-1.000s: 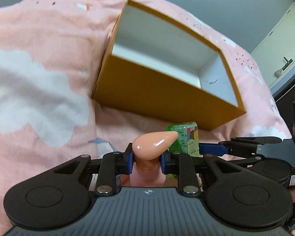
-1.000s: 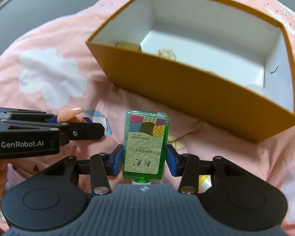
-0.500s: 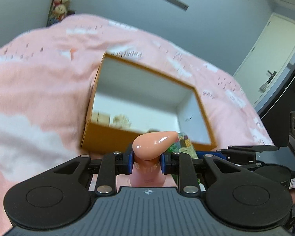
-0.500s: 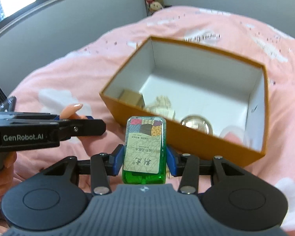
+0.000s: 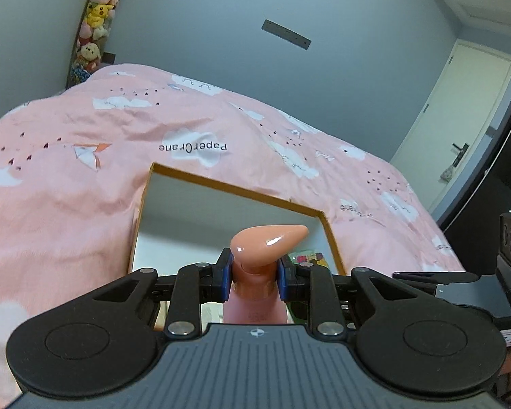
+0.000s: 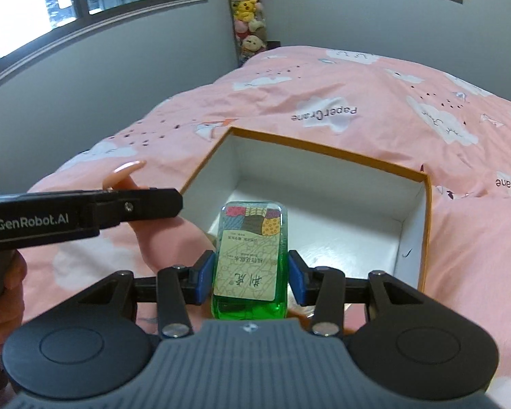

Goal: Organize rigid objects
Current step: 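Lift both bottles and carry them over the orange box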

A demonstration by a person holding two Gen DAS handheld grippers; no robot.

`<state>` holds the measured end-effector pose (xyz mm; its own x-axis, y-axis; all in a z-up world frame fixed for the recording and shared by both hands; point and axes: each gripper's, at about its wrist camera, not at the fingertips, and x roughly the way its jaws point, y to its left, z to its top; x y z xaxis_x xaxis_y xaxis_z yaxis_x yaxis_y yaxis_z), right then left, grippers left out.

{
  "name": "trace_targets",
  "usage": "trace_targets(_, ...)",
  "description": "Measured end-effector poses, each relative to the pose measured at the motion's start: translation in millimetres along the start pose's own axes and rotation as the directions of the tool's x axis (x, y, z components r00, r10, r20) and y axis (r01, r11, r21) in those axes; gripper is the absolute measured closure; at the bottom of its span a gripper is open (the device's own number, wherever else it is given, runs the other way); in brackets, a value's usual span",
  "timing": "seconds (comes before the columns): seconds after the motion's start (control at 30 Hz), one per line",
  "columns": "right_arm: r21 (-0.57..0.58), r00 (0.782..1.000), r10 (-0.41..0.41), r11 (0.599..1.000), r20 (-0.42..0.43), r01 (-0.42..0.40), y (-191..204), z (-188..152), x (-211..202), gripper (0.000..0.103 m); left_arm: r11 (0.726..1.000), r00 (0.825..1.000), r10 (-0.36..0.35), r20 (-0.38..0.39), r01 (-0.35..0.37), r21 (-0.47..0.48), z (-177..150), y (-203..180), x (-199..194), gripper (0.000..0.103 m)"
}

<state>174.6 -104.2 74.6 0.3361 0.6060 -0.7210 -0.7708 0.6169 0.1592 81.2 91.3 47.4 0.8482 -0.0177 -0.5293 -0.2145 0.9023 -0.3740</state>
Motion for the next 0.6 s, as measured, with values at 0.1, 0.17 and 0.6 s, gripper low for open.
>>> trace_targets(0.1,-0.004,0.999,-0.048,0.999,-0.012,0.048,-7.6,7.9,16.4,0.058,1.0,1.0,0.025,-0.002,-0.025,0.019,5.3,0.3,16.8,0.075)
trace_targets(0.17,0.0,0.997,-0.068,0.998,-0.025,0.068,-14.5,14.2,30.2,0.058,0.999,0.999,0.041,-0.009,-0.041,0.031,9.1,0.6,29.6,0.075)
trace_targets(0.6,0.029,0.986,-0.1,0.994,-0.135,0.105,-40.4,34.8,110.4,0.058,0.988,0.981,0.147,-0.124,-0.14,0.062,15.5,16.7,105.4,0.075)
